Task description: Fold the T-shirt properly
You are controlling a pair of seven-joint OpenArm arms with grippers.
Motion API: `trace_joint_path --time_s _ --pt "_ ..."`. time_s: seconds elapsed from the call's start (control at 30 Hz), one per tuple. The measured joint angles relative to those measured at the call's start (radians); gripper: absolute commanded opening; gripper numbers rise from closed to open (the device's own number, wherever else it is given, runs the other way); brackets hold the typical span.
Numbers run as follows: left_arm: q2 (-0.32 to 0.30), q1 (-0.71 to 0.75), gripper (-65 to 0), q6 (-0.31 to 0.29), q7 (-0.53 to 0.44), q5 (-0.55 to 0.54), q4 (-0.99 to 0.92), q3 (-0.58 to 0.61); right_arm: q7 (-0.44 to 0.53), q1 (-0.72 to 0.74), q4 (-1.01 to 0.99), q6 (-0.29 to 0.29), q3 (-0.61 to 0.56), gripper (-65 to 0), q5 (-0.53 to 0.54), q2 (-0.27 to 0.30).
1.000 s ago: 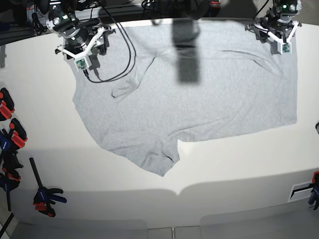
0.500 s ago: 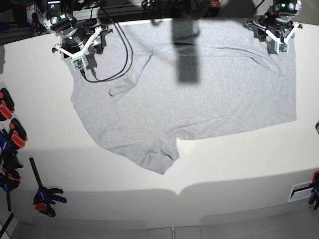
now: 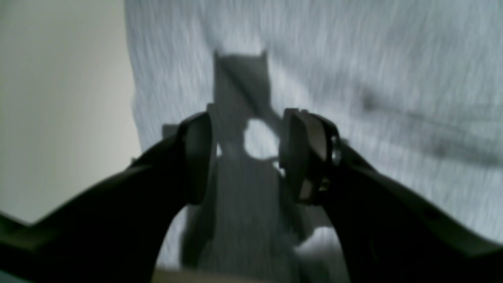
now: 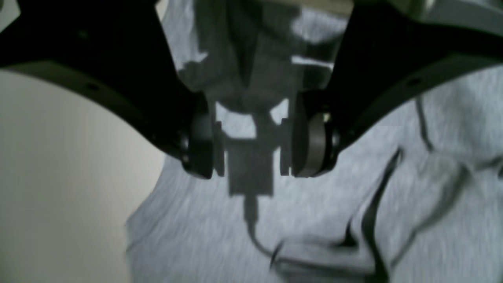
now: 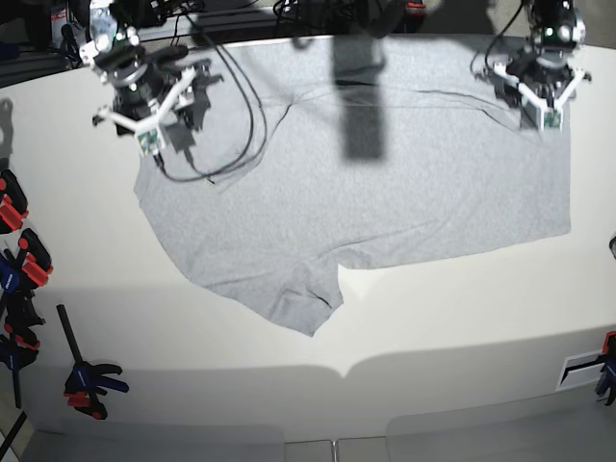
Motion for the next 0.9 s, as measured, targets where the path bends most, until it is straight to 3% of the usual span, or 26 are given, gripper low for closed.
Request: trace_joint_path --time_s 0.1,0.17,0.33,0.43,0.53,0.73,0.9 --pt "0.000 -0.060 -35.1 -0.001 -0.042 0.077 0.000 0.000 0.000 0.035 0.000 0.000 0.000 -33.7 0.000 0.000" --pt "0.000 -0.087 -31.3 -0.001 -0.076 0.122 0.000 0.001 0.000 0.055 0.000 0.000 0.000 -33.6 0.000 0.000" --pt "-0.014 -0.204 -25.0 -0.031 0.104 0.108 -0.002 0.001 -0.053 0.100 0.000 0.000 0.000 -33.3 0.057 0.001" --pt "-0.062 -0.286 -25.0 -0.042 0.116 0.104 -0.004 0.001 -0.095 0.123 0.001 0.000 0.000 -33.3 0.115 0.001" --pt "-0.129 -0.369 -25.0 -0.044 0.117 0.017 -0.010 0.000 -0.101 0.131 0.001 0.001 0.000 -33.4 0.132 0.002" --pt "-0.208 -0.556 -25.0 -0.178 0.058 -0.158 -0.265 0.002 -0.105 0.129 0.002 0.019 0.000 -33.4 0.132 0.002" --pt "-0.249 -0.773 -25.0 -0.296 0.049 -0.195 -0.639 0.000 -0.104 0.129 0.002 0.021 0.000 -33.4 0.133 -0.001"
